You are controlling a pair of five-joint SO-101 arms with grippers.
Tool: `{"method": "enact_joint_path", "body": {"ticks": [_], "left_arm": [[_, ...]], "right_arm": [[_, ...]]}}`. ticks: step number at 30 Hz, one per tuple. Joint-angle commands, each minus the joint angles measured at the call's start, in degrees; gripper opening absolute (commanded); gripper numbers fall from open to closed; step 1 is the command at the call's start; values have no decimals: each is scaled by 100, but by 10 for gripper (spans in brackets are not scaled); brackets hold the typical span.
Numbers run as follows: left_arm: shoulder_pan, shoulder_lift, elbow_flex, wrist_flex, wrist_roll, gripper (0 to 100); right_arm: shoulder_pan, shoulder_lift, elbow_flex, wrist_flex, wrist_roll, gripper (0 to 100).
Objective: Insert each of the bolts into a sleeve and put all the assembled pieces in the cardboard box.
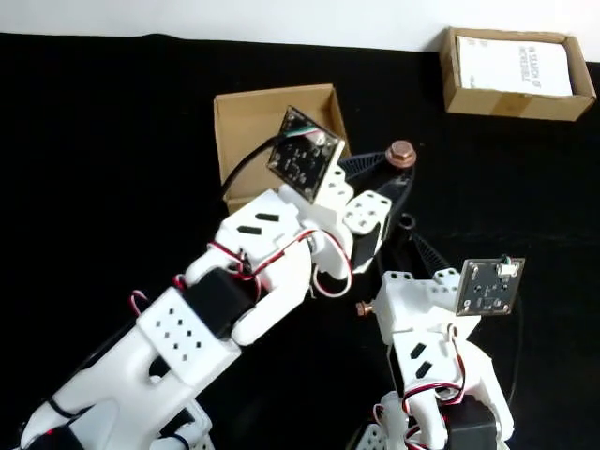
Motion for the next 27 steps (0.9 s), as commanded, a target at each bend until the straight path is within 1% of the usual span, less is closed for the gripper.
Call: {"method": "enact_joint_path", "body": {"ticks": [1, 5, 12, 15, 21, 27], "left_arm": [[48, 66, -84, -158, 246, 8], [92, 110, -92, -211, 290, 8], [224, 119, -101, -668, 255, 8], [242, 119, -189, -633, 255, 8], [207, 119, -110, -220, 255, 8], [207, 84, 207, -211, 255, 8]], "right_arm": [[-31, -13, -22, -136, -44, 6], [-31, -13, -22, -127, -44, 6], [-31, -13, -13, -127, -44, 6], [-31, -13, -13, -127, -26, 6], [-31, -13, -13, -127, -18, 6], [-31, -13, -13, -145, -9, 6]]}}
